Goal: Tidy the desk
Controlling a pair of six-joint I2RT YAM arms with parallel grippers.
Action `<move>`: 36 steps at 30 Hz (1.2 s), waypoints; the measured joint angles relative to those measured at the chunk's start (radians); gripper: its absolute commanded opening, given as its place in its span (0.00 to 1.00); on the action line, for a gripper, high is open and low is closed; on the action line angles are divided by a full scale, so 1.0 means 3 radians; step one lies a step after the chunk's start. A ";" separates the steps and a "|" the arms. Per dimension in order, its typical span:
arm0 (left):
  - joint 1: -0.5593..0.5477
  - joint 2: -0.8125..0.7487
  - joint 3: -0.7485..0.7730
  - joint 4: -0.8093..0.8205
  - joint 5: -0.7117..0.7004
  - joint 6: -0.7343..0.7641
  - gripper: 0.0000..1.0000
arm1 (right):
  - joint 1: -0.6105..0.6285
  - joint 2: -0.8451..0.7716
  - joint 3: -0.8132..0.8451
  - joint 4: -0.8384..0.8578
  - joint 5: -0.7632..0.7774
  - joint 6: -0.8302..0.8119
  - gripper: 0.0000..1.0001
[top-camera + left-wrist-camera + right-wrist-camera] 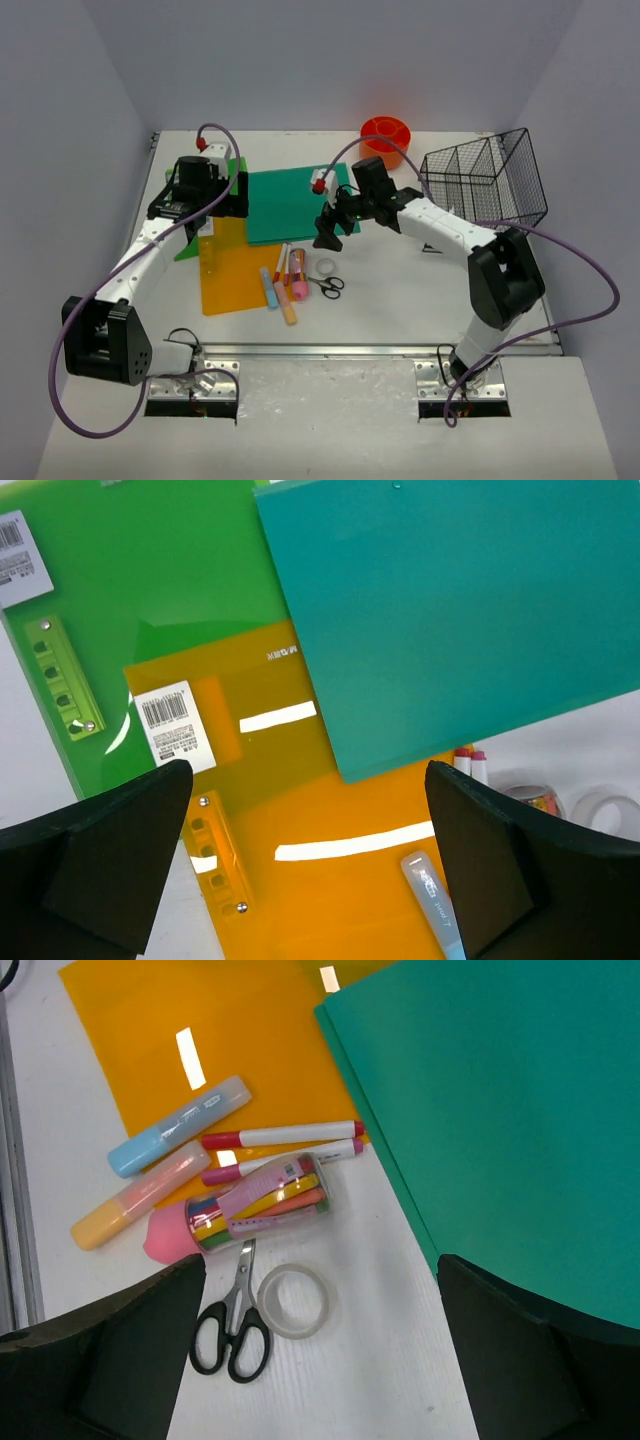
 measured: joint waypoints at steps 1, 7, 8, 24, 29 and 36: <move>0.0000 0.0000 0.0001 -0.0030 0.0030 0.0000 1.00 | 0.0000 -0.0028 -0.0015 -0.0018 -0.0049 -0.0135 0.99; 0.0021 0.0020 0.0088 -0.0453 0.0368 0.0057 1.00 | 0.0000 -0.0179 -0.0034 -0.0330 -0.0434 -0.1353 0.98; 0.0040 0.0038 0.0145 -0.0555 0.0460 0.0077 1.00 | 0.0001 -0.0199 -0.0032 -0.0414 -0.0497 -0.1628 0.96; 0.0814 -0.0098 0.0036 -0.1234 0.1871 0.0175 1.00 | 0.0799 0.0133 -0.0107 -0.1093 0.0030 -0.5248 0.69; 0.0823 -0.0500 -0.0206 -0.1197 0.1897 0.0132 1.00 | 0.0953 0.0244 -0.0113 -0.1097 0.0407 -0.5509 0.67; 0.0999 -0.0685 -0.0206 -0.1099 0.1951 0.0117 1.00 | 0.1050 0.0245 -0.0228 -0.1097 0.0753 -0.5542 0.66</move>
